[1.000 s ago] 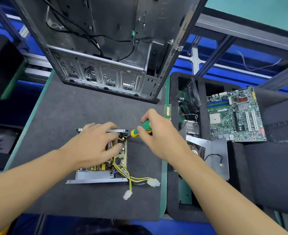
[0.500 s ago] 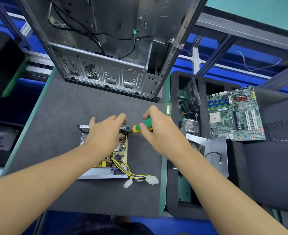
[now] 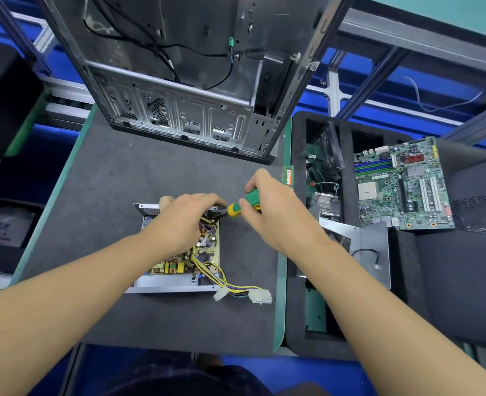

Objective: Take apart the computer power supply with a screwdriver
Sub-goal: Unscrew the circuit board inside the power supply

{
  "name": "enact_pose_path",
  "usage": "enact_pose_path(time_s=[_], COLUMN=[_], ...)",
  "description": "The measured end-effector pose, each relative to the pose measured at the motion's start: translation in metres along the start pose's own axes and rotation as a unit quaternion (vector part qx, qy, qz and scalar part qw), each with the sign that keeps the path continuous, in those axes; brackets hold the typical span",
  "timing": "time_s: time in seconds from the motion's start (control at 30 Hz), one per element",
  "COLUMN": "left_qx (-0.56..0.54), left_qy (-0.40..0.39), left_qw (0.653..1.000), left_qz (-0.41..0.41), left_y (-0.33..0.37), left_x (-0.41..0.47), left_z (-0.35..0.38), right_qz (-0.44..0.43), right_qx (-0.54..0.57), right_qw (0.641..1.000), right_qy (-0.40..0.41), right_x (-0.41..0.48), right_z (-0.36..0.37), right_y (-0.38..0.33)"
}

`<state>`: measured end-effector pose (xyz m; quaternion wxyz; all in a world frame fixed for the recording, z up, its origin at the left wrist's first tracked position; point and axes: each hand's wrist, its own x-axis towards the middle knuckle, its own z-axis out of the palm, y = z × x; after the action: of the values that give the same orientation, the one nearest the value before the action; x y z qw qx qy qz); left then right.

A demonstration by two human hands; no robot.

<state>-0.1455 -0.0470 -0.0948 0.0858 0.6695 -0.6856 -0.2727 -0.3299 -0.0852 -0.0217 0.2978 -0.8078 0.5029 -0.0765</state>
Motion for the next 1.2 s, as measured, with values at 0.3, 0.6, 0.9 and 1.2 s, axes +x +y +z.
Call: enact_pose_path(time_s=[0.3, 0.6, 0.9, 1.2], left_qx=[-0.020, -0.012, 0.010, 0.039], left_qy=[0.033, 0.030, -0.005, -0.077], left_qw=[0.999, 0.999, 1.000, 0.996], left_qz=[0.006, 0.009, 0.008, -0.006], left_y=[-0.003, -0.004, -0.004, -0.003], left_x=[0.001, 0.003, 0.004, 0.006], left_z=[0.000, -0.002, -0.004, -0.016], right_qz=[-0.004, -0.035, -0.010, -0.097], right_qx=[-0.058, -0.092, -0.134, -0.137], right_qw=[0.998, 0.992, 0.989, 0.969], right_qy=[0.009, -0.077, -0.068, -0.183], right_x=[0.005, 0.011, 0.020, 0.025], right_z=[0.003, -0.010, -0.003, -0.014], right_y=[-0.017, -0.028, -0.036, -0.035])
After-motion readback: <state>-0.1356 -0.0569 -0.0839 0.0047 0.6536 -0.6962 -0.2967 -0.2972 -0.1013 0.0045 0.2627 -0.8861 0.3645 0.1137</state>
